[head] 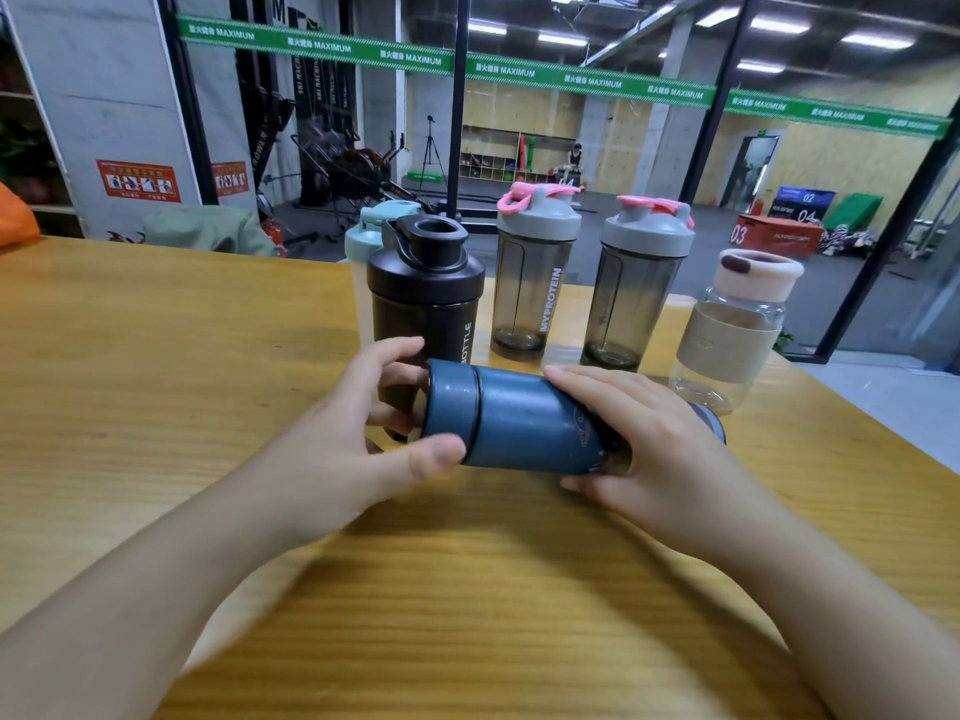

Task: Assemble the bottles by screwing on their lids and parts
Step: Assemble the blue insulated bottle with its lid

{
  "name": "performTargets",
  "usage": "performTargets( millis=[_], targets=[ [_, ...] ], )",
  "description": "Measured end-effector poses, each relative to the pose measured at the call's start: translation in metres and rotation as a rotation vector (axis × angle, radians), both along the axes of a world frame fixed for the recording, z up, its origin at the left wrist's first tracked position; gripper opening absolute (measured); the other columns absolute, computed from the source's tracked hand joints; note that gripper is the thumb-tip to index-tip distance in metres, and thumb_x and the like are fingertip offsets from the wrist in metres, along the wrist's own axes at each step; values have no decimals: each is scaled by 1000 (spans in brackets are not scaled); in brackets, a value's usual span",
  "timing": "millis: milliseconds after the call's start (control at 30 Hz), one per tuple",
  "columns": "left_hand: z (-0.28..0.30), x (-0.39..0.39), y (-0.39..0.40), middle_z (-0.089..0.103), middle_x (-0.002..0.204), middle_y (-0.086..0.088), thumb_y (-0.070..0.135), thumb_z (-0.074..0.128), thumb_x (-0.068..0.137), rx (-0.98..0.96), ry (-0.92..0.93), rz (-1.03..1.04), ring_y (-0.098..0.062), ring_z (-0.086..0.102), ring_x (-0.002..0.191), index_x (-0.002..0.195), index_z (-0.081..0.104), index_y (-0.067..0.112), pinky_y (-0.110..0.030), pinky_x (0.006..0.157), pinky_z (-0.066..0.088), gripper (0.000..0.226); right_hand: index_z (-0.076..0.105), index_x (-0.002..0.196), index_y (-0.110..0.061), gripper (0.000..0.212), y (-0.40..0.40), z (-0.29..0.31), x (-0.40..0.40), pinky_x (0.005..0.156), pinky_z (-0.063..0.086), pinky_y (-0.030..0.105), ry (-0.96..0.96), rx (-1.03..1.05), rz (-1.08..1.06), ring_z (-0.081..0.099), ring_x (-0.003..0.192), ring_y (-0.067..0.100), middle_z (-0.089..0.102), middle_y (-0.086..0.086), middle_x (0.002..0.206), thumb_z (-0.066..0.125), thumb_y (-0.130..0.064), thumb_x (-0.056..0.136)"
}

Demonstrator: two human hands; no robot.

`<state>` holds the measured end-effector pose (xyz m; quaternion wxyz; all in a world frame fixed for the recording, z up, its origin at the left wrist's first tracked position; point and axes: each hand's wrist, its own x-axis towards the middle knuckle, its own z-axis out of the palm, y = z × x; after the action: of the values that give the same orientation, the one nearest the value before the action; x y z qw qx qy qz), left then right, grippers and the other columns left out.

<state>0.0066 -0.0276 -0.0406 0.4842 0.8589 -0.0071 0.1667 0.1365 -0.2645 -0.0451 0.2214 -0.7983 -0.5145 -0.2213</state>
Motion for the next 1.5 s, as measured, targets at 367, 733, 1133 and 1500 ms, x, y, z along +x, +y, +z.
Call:
performTargets(
  millis=[367, 733, 1133, 1500],
  targets=[
    [0, 2, 0, 65, 87, 9, 70, 52, 50, -105, 104, 58, -3, 64, 71, 98, 56, 42, -22, 65, 50, 56, 44, 139, -28, 90, 2, -2, -1, 104, 31, 24, -24, -32, 9, 44, 124, 7, 50, -14, 135, 84, -22, 59],
    [1, -2, 10, 49, 119, 39, 56, 70, 52, 93, -2, -53, 3, 55, 109, 115, 42, 67, -32, 85, 50, 70, 45, 139, -27, 91, 0, 0, 1, 104, 38, 36, -15, -24, -14, 46, 126, 10, 50, -12, 137, 86, -20, 58],
    [-3, 3, -4, 70, 91, 8, 67, 66, 49, -163, 110, -34, -6, 67, 74, 102, 61, 38, -19, 65, 49, 61, 41, 141, -28, 91, 2, 1, -6, 105, 37, 35, -52, -16, 13, 43, 128, 9, 48, -12, 138, 86, -21, 62],
    [6, -6, 11, 54, 115, 25, 55, 69, 58, 188, 23, -121, -8, 54, 108, 124, 37, 57, -32, 87, 48, 74, 42, 141, -27, 87, 0, 3, -9, 103, 33, 29, -82, -35, 24, 45, 125, 10, 49, -9, 138, 83, -25, 64]
  ],
)
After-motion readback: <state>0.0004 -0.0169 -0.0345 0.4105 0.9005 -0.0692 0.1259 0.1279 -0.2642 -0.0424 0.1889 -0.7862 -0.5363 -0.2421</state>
